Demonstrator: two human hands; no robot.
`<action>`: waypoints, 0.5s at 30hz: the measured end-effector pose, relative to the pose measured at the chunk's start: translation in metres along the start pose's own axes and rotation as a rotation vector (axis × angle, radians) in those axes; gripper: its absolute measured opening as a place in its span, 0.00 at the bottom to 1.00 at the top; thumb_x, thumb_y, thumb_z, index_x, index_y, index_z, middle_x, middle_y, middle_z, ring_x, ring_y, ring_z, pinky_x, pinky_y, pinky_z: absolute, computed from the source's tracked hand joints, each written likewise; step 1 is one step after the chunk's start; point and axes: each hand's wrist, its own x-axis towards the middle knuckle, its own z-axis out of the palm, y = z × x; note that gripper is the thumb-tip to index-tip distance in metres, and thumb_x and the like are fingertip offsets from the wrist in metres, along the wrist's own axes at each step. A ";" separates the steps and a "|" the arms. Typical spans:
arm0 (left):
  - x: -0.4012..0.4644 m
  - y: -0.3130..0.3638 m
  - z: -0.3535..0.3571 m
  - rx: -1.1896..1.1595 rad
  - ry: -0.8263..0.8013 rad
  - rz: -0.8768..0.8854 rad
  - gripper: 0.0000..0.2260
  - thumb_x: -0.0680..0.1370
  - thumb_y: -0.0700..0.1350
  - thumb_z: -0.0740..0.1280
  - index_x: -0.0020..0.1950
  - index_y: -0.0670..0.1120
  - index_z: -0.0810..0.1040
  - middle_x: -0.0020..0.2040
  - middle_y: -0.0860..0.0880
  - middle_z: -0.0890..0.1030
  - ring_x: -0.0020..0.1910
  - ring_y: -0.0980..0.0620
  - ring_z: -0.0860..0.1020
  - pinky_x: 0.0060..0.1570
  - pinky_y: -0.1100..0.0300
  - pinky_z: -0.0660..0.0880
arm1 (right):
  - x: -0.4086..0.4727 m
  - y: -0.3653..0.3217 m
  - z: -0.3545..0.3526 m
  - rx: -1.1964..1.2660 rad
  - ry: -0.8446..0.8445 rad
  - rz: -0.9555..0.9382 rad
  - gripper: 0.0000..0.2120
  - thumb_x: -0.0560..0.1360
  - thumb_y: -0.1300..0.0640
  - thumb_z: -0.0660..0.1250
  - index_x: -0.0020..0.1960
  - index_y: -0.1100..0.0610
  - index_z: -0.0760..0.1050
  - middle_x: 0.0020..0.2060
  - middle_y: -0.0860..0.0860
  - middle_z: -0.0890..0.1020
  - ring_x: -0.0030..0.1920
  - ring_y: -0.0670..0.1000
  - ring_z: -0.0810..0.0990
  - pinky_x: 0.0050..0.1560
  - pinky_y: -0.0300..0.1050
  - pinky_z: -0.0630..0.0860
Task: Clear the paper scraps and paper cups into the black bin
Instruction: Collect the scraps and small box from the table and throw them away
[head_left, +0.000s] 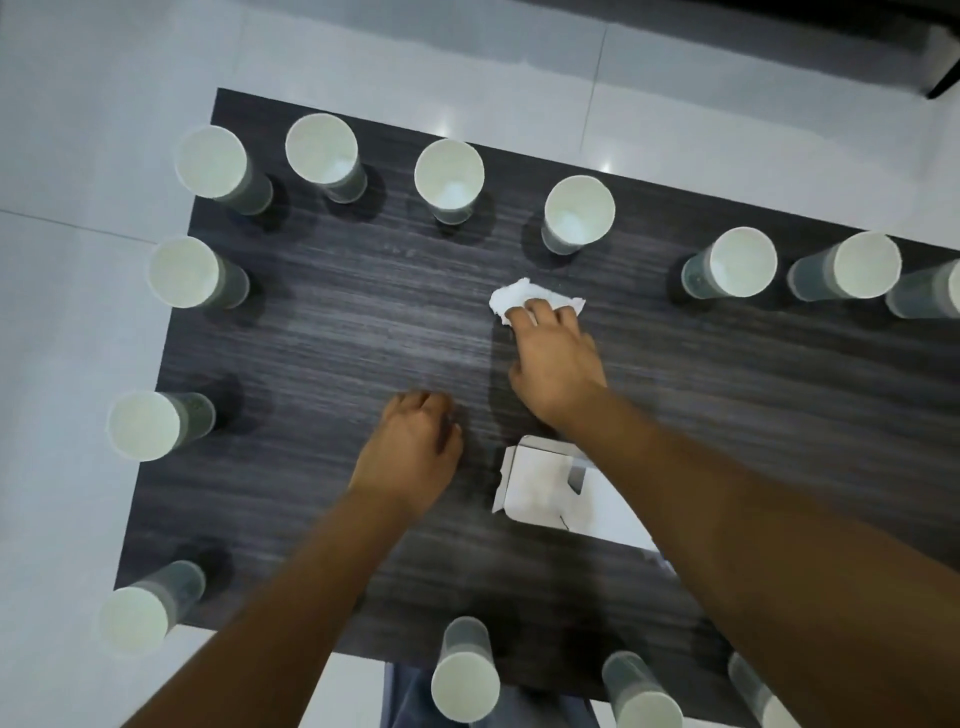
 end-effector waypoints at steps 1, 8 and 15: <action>-0.001 0.001 0.000 -0.003 -0.002 0.006 0.11 0.79 0.43 0.62 0.59 0.41 0.75 0.59 0.44 0.75 0.63 0.47 0.68 0.60 0.52 0.70 | -0.002 -0.001 0.000 0.002 0.011 -0.005 0.26 0.75 0.61 0.65 0.71 0.54 0.62 0.69 0.53 0.66 0.67 0.58 0.64 0.61 0.55 0.69; -0.003 0.001 -0.004 -0.016 0.027 0.014 0.11 0.79 0.43 0.62 0.59 0.42 0.76 0.58 0.45 0.75 0.61 0.48 0.69 0.58 0.51 0.72 | 0.017 0.002 -0.017 0.007 0.105 -0.024 0.28 0.74 0.59 0.66 0.72 0.54 0.63 0.71 0.53 0.64 0.68 0.58 0.63 0.63 0.55 0.68; -0.011 -0.013 0.004 0.021 0.027 0.041 0.11 0.79 0.43 0.62 0.59 0.42 0.76 0.59 0.45 0.76 0.61 0.47 0.70 0.58 0.57 0.71 | 0.015 -0.001 0.006 0.011 0.056 -0.028 0.26 0.74 0.66 0.64 0.70 0.52 0.66 0.71 0.53 0.64 0.68 0.59 0.63 0.63 0.57 0.67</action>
